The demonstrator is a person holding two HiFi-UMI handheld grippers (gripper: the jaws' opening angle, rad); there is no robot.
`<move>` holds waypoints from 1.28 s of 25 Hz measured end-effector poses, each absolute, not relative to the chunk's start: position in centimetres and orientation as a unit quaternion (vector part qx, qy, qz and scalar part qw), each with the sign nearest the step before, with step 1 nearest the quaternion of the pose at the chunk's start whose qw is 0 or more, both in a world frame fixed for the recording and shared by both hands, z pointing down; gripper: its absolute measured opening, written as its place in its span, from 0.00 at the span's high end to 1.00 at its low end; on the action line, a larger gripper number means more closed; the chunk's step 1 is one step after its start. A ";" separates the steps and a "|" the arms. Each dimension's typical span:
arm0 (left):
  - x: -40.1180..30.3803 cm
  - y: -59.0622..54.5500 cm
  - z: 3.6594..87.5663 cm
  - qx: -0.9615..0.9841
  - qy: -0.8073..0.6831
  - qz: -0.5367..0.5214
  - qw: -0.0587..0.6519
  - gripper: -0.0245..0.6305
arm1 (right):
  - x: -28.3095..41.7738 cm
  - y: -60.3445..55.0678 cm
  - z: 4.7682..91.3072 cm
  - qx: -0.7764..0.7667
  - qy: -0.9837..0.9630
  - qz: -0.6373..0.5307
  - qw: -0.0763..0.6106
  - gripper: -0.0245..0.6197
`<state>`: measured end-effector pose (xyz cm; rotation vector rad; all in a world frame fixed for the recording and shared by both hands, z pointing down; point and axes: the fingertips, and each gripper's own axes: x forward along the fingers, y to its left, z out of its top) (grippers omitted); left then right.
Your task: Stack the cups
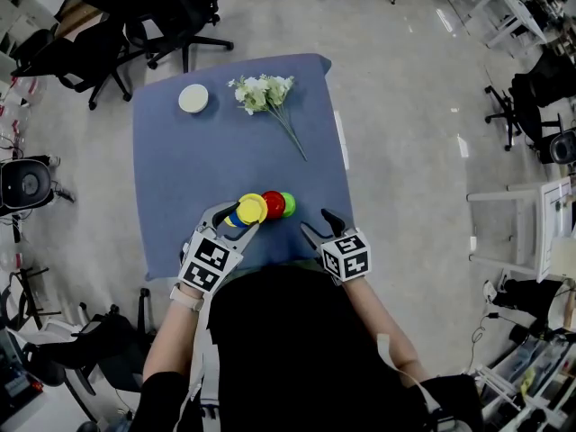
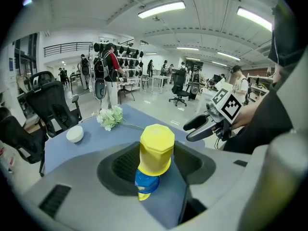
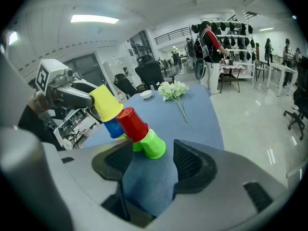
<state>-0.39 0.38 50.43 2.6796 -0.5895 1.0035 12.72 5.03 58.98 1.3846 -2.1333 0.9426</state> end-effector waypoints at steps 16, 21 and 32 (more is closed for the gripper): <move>-1.2 0.2 49.1 0.917 -0.219 0.312 0.119 0.58 | 12.8 4.1 57.8 0.493 -0.778 0.330 0.207 0.54; -3.0 0.1 48.1 0.916 -0.255 0.279 0.133 0.58 | 12.9 2.3 55.1 0.495 -0.791 0.303 0.192 0.65; -8.0 -1.4 43.6 0.906 -0.364 0.161 0.145 0.87 | 9.6 -1.6 46.5 0.460 -0.843 0.229 0.159 0.80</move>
